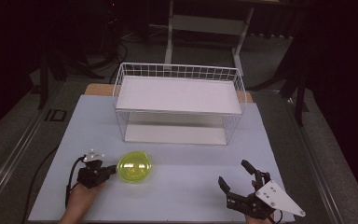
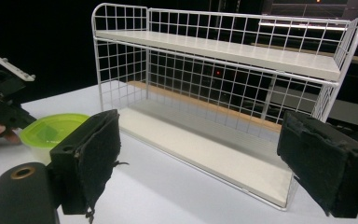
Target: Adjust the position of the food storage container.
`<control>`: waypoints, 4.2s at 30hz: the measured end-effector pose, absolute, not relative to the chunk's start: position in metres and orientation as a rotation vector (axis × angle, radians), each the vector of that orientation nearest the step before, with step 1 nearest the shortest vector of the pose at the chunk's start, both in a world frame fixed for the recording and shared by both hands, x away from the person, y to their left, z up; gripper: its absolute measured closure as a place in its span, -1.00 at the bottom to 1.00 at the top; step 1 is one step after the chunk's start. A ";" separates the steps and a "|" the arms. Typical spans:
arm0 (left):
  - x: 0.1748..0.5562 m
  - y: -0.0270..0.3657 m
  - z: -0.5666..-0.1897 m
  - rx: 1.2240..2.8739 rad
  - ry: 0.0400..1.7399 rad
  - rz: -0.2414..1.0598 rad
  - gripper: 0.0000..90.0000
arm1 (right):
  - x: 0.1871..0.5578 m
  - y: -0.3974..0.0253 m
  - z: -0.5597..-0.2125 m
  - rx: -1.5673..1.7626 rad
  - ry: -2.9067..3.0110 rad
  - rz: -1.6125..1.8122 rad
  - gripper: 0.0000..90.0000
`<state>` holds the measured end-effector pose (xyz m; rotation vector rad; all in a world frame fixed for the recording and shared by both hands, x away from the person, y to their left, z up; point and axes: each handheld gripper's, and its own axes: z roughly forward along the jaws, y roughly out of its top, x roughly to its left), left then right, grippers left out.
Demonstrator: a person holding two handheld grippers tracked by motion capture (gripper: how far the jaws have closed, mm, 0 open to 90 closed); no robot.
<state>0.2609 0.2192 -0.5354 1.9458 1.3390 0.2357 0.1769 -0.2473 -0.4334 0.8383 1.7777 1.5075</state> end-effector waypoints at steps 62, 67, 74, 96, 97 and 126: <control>0.298 0.091 -0.526 2.078 0.998 0.082 1.00 | 0.175 -0.265 -0.441 0.896 1.818 1.466 -0.71; 0.284 0.091 -0.526 2.078 0.972 0.059 1.00 | 0.175 -0.268 -0.444 0.906 1.822 1.463 -0.71; 0.260 0.082 -0.527 2.145 0.925 0.027 1.00 | 0.175 -0.265 -0.445 0.904 1.837 1.473 -0.70; 0.254 0.071 -0.524 2.110 0.925 0.020 0.99 | 0.173 -0.264 -0.451 0.884 1.931 1.424 -0.68; 0.253 0.076 -0.521 2.099 0.930 0.032 0.99 | 0.174 -0.264 -0.451 0.884 1.937 1.406 -0.68; 0.242 0.099 -0.472 1.977 0.784 0.014 -0.25 | 0.212 -0.253 -0.465 1.099 2.207 1.259 -0.57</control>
